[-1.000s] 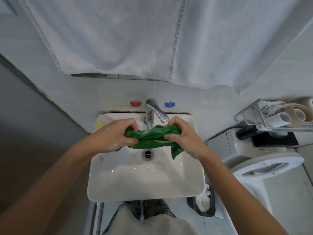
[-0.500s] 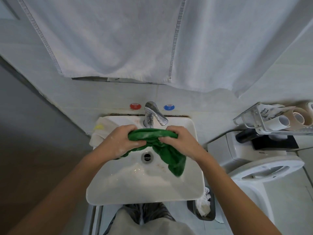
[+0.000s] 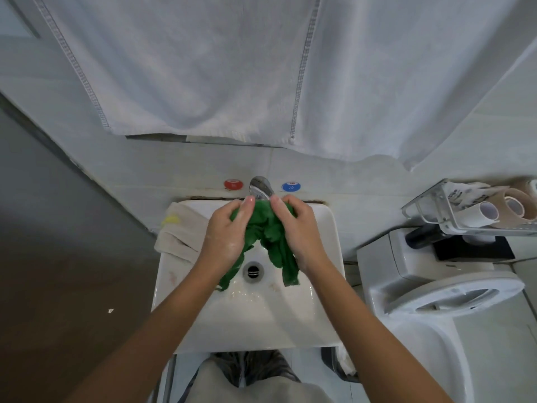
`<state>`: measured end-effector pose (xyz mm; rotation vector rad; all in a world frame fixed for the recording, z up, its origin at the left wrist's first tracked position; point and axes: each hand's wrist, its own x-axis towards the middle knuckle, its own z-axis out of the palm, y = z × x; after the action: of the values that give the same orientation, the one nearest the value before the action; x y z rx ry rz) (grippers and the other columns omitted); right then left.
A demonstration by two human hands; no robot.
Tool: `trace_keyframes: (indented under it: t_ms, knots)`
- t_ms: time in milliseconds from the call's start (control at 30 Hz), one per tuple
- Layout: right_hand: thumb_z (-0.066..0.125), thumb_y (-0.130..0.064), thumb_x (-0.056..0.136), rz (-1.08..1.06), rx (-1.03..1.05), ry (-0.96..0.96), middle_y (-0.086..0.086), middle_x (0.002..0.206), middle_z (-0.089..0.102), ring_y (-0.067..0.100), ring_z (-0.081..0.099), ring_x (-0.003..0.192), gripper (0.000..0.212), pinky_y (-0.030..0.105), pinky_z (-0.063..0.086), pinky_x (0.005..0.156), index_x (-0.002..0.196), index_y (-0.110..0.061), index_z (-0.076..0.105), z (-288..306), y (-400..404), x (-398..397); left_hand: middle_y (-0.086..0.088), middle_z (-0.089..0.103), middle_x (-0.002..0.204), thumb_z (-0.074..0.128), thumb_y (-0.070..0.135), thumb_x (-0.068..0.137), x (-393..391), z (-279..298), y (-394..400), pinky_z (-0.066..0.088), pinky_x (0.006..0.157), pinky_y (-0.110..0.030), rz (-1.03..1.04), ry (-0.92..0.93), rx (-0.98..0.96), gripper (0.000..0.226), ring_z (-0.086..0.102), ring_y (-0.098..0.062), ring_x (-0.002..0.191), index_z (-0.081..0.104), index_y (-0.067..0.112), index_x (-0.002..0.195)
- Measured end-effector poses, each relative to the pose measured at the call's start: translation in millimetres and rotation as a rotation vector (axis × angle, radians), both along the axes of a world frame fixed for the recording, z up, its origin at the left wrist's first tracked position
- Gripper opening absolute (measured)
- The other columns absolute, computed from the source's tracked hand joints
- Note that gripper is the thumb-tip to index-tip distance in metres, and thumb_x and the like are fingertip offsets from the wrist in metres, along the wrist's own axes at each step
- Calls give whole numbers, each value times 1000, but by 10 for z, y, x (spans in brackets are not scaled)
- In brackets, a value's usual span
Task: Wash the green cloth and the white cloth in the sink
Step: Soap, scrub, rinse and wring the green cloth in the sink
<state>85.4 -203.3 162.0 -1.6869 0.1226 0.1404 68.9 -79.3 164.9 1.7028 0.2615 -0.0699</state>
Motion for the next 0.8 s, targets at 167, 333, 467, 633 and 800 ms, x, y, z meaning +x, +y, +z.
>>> trace_keyframes:
  t_ms: [167, 333, 467, 633, 800]
  knots:
    - [52, -15, 96, -244, 98, -37, -10, 54, 50, 6, 46, 55, 37, 23, 41, 57, 60, -20, 52, -11, 433, -56, 3, 50, 53, 47, 31, 97, 113, -39, -207, 40, 53, -31, 259, -102, 171, 39, 46, -12, 52, 51, 19, 60]
    - [51, -8, 93, -254, 77, 48, 0, 51, 44, 11, 41, 52, 39, 25, 38, 53, 55, -12, 48, -79, 349, 135, 2, 51, 57, 48, 28, 96, -5, -71, -327, 45, 58, -33, 230, -111, 253, 34, 49, -13, 55, 51, 19, 63]
    - [48, -13, 95, -273, 110, 71, 8, 60, 49, 17, 44, 58, 33, 31, 40, 57, 64, -1, 54, -90, 528, -5, 2, 45, 53, 47, 27, 97, 209, -44, -146, 36, 51, -30, 272, -78, 236, 41, 40, -12, 50, 46, 17, 57]
    - [49, -9, 94, -246, 85, 82, -2, 48, 40, 11, 37, 47, 41, 28, 36, 50, 54, -14, 45, -52, 453, 138, 3, 50, 57, 47, 26, 97, 18, -3, -244, 41, 54, -28, 265, -75, 220, 37, 46, -10, 53, 50, 18, 61]
    - [47, -13, 94, -225, 98, 70, 12, 61, 49, 18, 44, 58, 32, 30, 40, 56, 67, 3, 54, -81, 564, -41, 3, 43, 53, 46, 28, 98, 250, 1, -84, 34, 51, -24, 310, -42, 199, 42, 38, -9, 49, 44, 17, 57]
